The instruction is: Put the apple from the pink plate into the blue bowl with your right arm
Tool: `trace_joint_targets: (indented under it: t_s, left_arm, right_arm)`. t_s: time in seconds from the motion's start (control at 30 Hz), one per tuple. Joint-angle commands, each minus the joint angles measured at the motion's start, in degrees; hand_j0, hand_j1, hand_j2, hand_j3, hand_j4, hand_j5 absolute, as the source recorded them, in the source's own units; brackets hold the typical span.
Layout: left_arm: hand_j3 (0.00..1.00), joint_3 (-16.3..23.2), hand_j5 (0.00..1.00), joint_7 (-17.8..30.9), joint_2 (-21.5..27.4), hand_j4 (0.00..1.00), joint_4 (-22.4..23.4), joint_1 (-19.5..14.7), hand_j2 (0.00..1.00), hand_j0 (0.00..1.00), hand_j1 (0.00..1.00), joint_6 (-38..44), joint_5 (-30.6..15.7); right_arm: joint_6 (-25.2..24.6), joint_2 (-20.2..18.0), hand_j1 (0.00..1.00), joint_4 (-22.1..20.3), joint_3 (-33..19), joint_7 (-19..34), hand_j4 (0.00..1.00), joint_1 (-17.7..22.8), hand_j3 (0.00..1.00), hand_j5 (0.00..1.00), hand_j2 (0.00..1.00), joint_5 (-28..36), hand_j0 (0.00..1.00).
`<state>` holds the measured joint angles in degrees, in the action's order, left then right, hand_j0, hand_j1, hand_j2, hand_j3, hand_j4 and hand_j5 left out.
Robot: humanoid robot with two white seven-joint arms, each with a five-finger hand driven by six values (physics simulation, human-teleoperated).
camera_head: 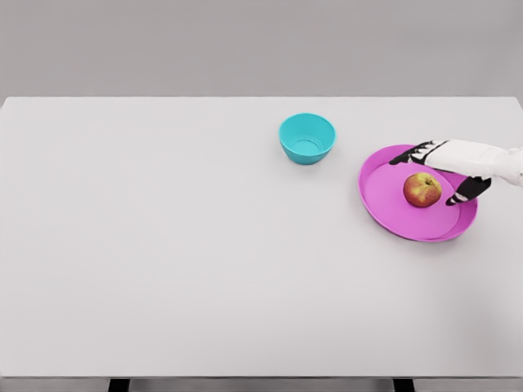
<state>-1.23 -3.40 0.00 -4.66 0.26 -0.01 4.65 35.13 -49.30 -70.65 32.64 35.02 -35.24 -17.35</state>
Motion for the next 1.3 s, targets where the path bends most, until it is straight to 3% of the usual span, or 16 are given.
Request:
trace_joint_targets:
  t_s: [0.0,0.63,0.7,0.73,0.87,0.93,1.27]
  left_arm:
    - [1.0,0.0,1.0,-0.03,0.0,1.0,0.0,0.0,1.0,1.0,1.0,0.01,0.01]
    - [1.0,0.0,1.0,-0.03,0.0,1.0,0.0,0.0,1.0,1.0,1.0,0.01,0.01]
    - [1.0,0.0,1.0,-0.03,0.0,1.0,0.0,0.0,1.0,1.0,1.0,0.01,0.01]
    - [1.0,0.0,1.0,-0.03,0.0,1.0,0.0,0.0,1.0,1.0,1.0,0.01,0.01]
    - [1.0,0.0,1.0,-0.03,0.0,1.0,0.0,0.0,1.0,1.0,1.0,0.01,0.01]
    - [1.0,0.0,1.0,-0.03,0.0,1.0,0.0,0.0,1.0,1.0,1.0,0.01,0.01]
    - [1.0,0.0,1.0,-0.02,0.0,1.0,0.0,0.0,1.0,1.0,1.0,0.01,0.01]
  right_arm:
    - [-0.13,0.17,1.0,0.43,1.72,-0.02,1.0,0.0,1.0,1.0,1.0,0.3,1.0]
    - [-0.13,0.78,1.0,3.24,3.31,-0.02,1.0,-0.79,1.0,1.0,1.0,0.3,1.0]
    - [-0.13,0.87,0.84,3.24,3.39,-0.02,0.84,-0.7,0.84,0.84,0.84,0.3,0.84]
    - [-0.13,0.87,0.84,3.24,3.57,-0.02,0.84,-0.7,0.84,0.84,0.84,0.3,0.84]
    - [-0.13,0.87,0.59,3.24,3.92,-0.02,0.59,-0.7,0.59,0.59,0.59,0.3,0.59]
    - [-0.13,0.87,0.53,3.24,3.92,-0.02,0.53,-0.7,0.53,0.53,0.53,0.3,0.53]
    - [-0.13,0.87,0.47,2.97,3.92,-0.02,0.47,-1.58,0.47,0.47,0.47,0.39,0.47]
